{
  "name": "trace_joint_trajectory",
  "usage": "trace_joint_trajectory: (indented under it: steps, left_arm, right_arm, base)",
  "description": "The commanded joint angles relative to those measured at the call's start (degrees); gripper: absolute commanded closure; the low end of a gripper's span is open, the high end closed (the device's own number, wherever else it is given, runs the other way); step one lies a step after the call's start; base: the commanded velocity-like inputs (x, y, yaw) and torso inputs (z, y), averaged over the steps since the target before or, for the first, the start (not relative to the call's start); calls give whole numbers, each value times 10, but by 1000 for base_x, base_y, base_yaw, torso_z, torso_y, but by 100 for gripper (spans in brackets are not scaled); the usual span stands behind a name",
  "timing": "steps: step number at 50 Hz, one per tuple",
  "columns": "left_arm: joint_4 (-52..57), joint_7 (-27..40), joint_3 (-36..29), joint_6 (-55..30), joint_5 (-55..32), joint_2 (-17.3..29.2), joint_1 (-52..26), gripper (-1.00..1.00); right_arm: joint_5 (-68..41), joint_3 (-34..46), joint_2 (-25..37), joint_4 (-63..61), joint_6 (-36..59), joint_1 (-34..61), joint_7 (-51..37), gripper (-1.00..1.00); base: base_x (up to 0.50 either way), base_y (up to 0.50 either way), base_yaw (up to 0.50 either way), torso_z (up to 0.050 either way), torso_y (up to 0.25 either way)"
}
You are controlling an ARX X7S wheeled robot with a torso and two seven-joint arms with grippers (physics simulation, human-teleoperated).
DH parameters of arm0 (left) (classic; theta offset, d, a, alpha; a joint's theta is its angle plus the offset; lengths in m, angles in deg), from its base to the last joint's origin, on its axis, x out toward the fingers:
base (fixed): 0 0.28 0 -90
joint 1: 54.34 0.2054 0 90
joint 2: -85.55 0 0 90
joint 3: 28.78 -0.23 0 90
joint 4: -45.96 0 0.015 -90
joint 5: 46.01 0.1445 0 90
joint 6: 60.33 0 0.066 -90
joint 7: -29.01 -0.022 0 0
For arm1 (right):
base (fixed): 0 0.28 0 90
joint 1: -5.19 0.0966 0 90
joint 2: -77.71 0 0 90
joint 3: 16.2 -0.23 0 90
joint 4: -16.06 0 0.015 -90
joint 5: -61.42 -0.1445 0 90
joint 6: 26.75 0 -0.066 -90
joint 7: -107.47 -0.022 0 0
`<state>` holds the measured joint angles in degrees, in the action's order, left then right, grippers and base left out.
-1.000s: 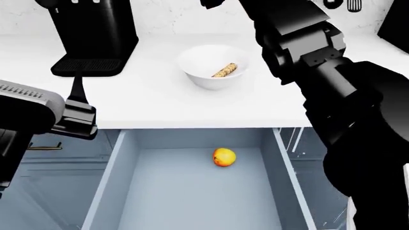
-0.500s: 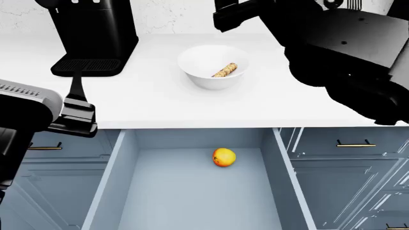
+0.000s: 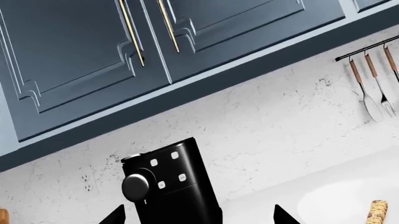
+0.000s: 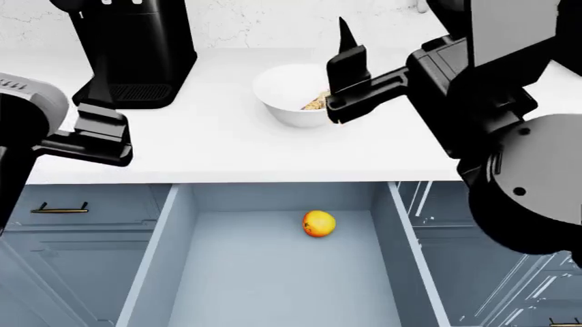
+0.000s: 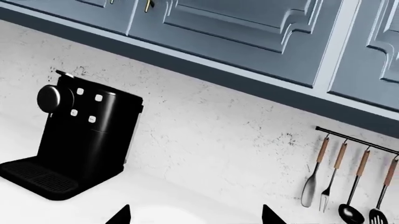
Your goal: Place the bar in the bowl and close the drawer.
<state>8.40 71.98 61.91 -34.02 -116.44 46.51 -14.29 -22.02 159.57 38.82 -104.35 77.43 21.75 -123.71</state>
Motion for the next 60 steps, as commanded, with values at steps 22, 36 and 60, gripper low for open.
trace_joint_trajectory:
  steps: [22,36,60]
  left_arm:
    - [7,4,8,19,7,13,24,-100]
    - [5,-1,-5,31,34,5,38,-100]
    - [9,-5,-1,49,46,14,64,-100]
  right_arm:
    - [-57,-18,38,-100,-24,-18,-79,-100]
    - [-27,-18,36,-102,-34,-37,-56,-100]
    - [-4,-17,29,-100,-47,-62,-54,-100]
  base:
    - [-198,-18,0,0,0]
    - [-94,-290,0,0,0]
    - [-5,-402,0,0,0]
